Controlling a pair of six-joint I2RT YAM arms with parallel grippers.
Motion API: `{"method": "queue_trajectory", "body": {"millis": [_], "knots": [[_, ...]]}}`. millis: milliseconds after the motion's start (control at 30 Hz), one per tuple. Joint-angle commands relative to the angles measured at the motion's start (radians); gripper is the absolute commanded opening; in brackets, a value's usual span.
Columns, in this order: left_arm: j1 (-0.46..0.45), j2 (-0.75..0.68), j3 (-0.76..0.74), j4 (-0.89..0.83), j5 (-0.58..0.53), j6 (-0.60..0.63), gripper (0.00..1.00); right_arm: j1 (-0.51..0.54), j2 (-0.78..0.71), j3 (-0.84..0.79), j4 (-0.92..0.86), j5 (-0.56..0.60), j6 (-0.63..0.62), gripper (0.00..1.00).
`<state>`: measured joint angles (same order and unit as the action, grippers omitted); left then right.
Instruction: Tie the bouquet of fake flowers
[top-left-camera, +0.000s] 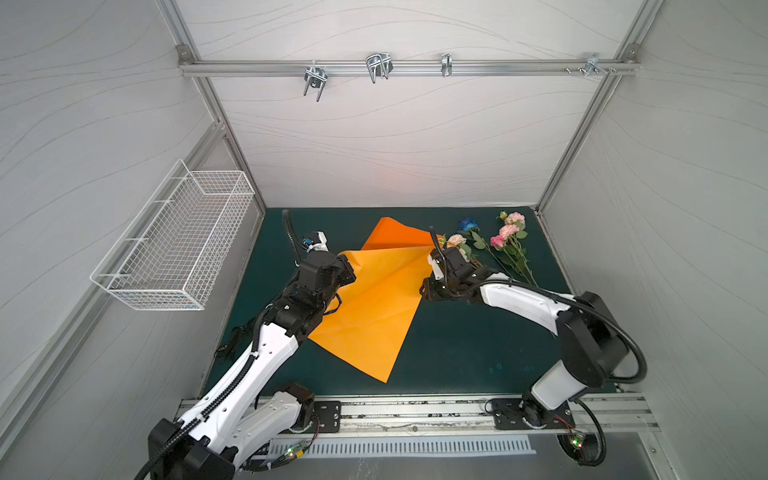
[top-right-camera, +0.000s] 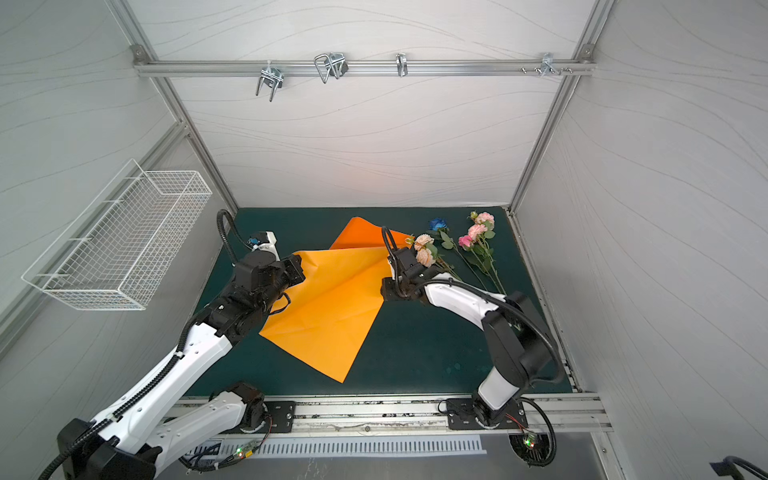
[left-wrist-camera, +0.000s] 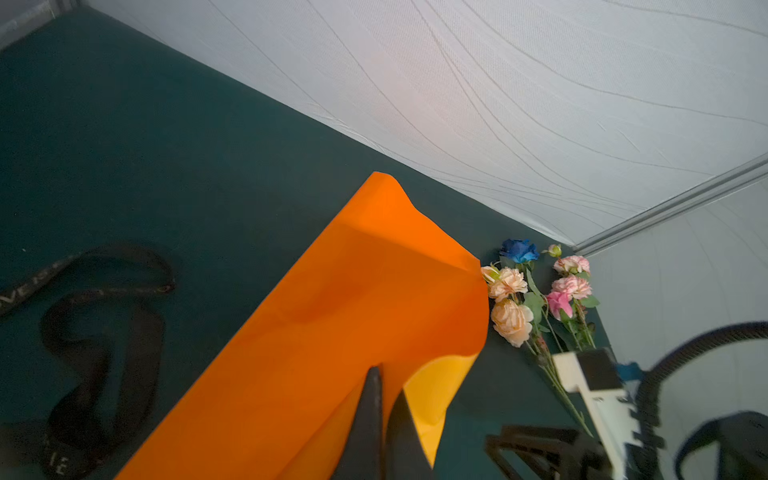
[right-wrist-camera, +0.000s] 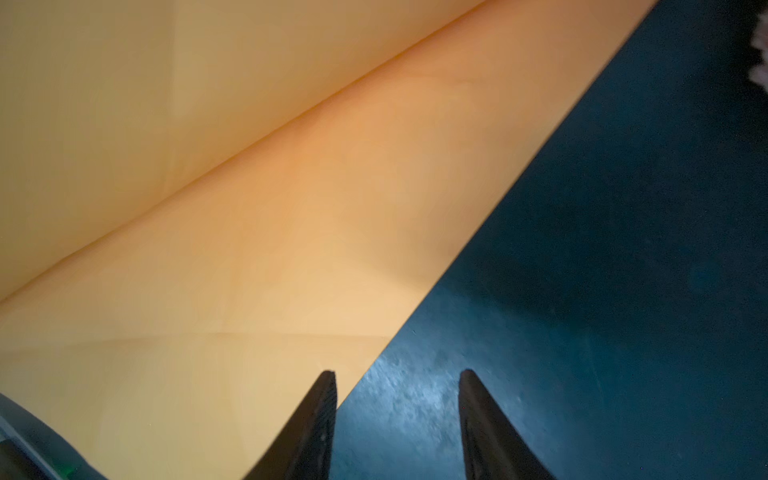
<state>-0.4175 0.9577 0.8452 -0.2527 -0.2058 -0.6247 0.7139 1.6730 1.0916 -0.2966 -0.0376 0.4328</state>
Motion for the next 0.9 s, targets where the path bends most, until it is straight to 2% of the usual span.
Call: {"method": "queue_trajectory", "body": {"millis": [0,167,333,700,867], "knots": [[0.009,-0.009,0.02,0.03,0.057,-0.048,0.0,0.036,0.114,0.096,0.011,-0.039,-0.051,0.46],[0.011,-0.007,0.036,0.032,0.082,-0.06,0.0,0.056,0.288,0.238,0.01,-0.072,-0.051,0.43],[0.028,-0.018,0.06,0.022,0.054,-0.037,0.0,0.056,0.367,0.272,-0.044,-0.045,-0.004,0.4],[0.295,0.01,0.063,0.011,0.027,-0.015,0.0,0.053,0.395,0.251,-0.146,0.056,0.044,0.39],[0.361,0.043,0.068,-0.008,-0.085,0.017,0.0,0.039,0.41,0.271,-0.213,0.105,0.042,0.38]]}}
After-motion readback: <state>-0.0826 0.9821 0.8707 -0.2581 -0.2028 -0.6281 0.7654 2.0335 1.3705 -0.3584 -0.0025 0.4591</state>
